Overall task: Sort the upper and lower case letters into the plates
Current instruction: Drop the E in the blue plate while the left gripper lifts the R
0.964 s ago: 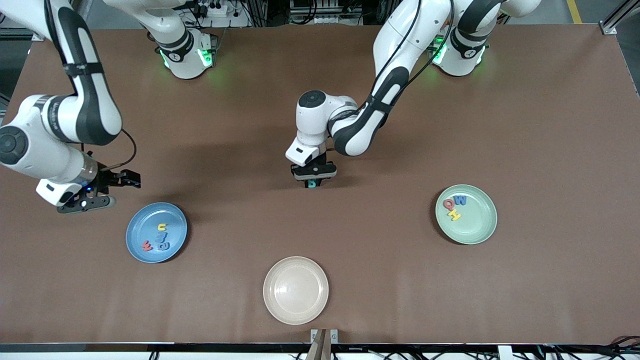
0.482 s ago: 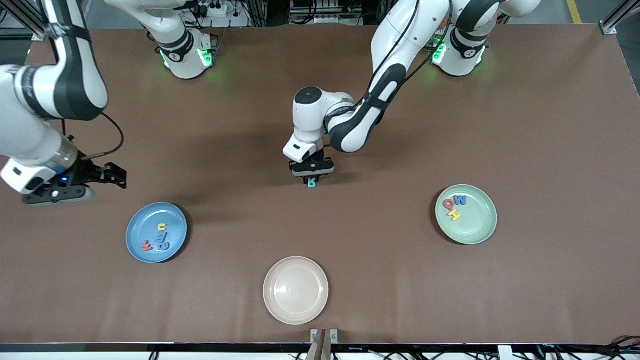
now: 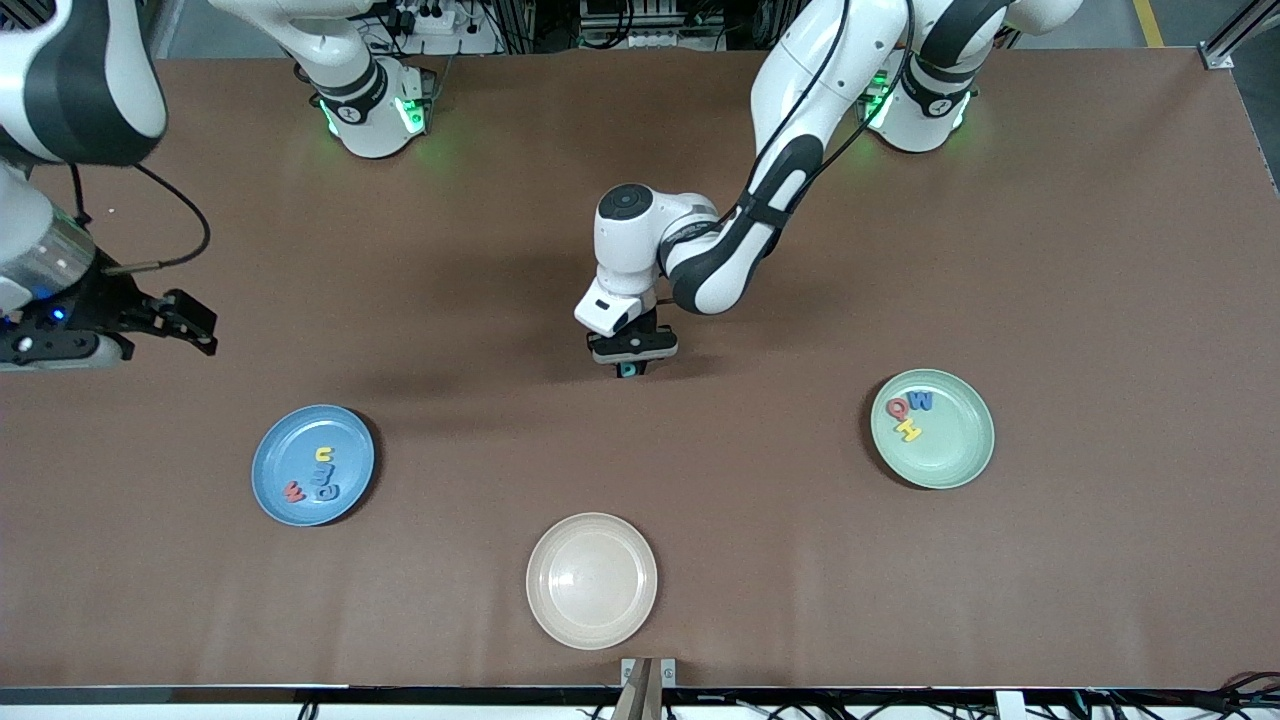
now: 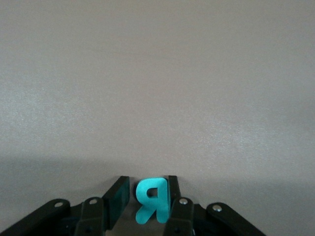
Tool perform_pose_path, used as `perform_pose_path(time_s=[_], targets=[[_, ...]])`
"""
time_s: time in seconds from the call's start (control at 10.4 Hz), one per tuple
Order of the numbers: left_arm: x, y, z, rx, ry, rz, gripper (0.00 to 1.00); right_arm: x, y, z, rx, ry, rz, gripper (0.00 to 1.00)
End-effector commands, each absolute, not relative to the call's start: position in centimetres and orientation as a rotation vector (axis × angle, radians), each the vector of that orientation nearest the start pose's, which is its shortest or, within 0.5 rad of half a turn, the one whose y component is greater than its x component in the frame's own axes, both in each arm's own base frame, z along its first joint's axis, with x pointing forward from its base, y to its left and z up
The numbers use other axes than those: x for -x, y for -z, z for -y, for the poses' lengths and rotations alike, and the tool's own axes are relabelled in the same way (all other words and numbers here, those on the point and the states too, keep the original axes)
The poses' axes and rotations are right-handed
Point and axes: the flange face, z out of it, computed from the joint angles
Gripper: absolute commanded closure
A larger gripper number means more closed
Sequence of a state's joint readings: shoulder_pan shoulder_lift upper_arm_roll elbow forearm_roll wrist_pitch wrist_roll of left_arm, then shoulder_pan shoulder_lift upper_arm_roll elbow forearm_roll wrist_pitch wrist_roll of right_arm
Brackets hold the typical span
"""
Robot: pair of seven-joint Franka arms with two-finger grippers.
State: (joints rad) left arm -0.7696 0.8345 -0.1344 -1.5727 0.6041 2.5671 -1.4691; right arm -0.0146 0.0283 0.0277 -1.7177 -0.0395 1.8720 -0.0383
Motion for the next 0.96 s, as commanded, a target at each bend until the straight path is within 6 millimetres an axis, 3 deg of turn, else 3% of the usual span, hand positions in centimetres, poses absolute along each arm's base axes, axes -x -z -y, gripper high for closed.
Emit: perform_pose_path(time_s=[0.0,0.29,0.58,0.67,0.87], targets=[[-44.2,-16.9,55.3,3.137,0.519,0.188,0.58,-59.1,-60.3,0.0,3.154,0.215,0.079,0.00],[-43.8,-16.9,55.5,3.145,0.496,0.232,0.65,-57.7,-63.1,2.0,3.147,0.149,0.148,0.00],[-43.8,-17.0,55.6,3.148,0.497,0.238,0.69,-56.2,-64.6,1.9,3.119,0.091,0.127,0.00],[-43.8,-17.0,55.6,3.148,0.497,0.235,0.80,-56.2,-64.6,1.8,3.108,0.092,0.130,0.00],[-44.3,-17.3,55.3,3.150,0.491,0.255,0.88,-55.7,-65.4,1.8,3.091,0.116,0.135,0.00]])
